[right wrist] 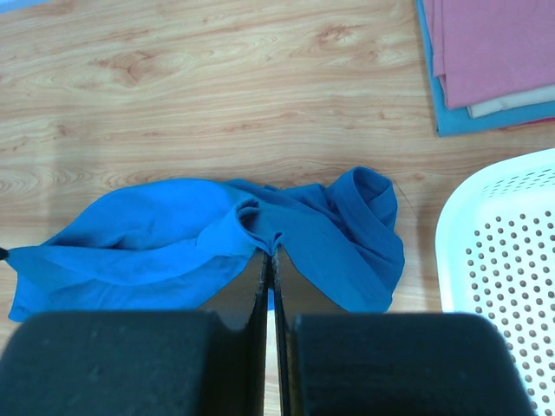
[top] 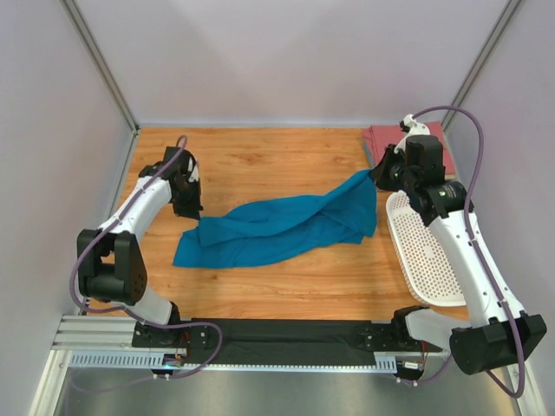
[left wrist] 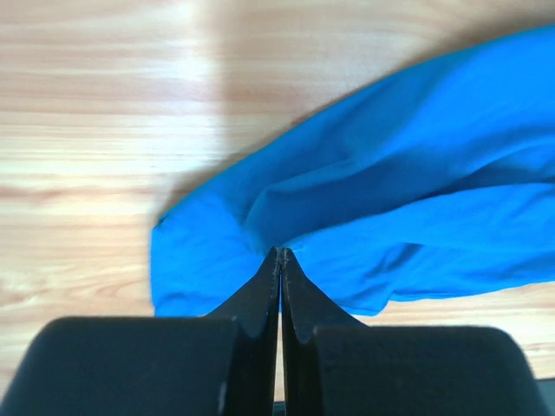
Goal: Fold and stack the t-shirts
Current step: Flatten the tshirt out
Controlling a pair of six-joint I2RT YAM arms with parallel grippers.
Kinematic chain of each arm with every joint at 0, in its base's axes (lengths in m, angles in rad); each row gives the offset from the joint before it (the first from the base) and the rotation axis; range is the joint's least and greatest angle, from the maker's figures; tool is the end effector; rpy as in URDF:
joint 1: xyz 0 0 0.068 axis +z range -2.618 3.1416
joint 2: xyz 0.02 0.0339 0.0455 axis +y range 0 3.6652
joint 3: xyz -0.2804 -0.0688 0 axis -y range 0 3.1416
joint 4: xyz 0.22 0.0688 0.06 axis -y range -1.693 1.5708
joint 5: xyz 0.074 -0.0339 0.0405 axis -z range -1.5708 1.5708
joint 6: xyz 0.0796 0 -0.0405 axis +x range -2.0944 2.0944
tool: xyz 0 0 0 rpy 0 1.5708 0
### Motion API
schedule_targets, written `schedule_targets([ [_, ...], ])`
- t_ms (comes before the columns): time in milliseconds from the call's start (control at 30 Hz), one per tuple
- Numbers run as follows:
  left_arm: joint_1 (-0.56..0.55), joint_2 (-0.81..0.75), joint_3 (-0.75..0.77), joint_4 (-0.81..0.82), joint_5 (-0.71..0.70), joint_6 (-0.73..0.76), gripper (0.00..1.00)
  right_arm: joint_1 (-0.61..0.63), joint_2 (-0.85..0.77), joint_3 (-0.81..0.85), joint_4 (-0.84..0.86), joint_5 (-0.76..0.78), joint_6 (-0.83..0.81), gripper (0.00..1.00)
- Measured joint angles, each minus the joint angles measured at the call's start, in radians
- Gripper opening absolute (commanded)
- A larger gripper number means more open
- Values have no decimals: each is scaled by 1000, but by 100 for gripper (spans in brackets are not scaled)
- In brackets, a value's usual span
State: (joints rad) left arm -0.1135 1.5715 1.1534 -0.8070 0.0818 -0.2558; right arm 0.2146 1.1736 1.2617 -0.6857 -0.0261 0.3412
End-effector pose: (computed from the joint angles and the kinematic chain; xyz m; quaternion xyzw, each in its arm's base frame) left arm 0.2949 -0.0402 0.2151 -0.0630 0.9823 -0.0711 0.1615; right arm 0.2461 0.0558 0.3648 0.0498 0.8825 0.1394 0.4465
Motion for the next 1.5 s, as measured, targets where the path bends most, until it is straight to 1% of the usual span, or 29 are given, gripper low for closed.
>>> schedule_targets([
  [100,0,-61,83,-59,-49,-19,0,0,-16,26,-8,3,0,0],
  [300,0,-260,368,-164,-195,-85,0,-1,-74,177,-5,0,-27,0],
  [433,0,-399,587,-217,-298,-131,0,-2,-186,272,17,-13,-53,0],
  [533,0,-496,724,-234,-343,-161,0,-2,-301,336,46,-27,-58,0],
  [700,0,-613,853,-262,-344,-196,0,-2,-489,396,115,-66,-43,0],
  [833,0,-644,876,-283,-342,-212,0,-2,-558,415,157,-111,-44,0],
  [967,0,-622,871,-302,-341,-210,0,-2,-549,414,157,-139,-66,0],
  [1133,0,-543,860,-306,-369,-193,0,-2,-457,405,159,-154,-120,0],
  [1367,0,-387,863,-303,-457,-142,0,-2,-266,404,161,-150,-217,0],
  [1500,0,-381,866,-304,-505,-139,0,-2,-235,386,159,-156,-241,0],
])
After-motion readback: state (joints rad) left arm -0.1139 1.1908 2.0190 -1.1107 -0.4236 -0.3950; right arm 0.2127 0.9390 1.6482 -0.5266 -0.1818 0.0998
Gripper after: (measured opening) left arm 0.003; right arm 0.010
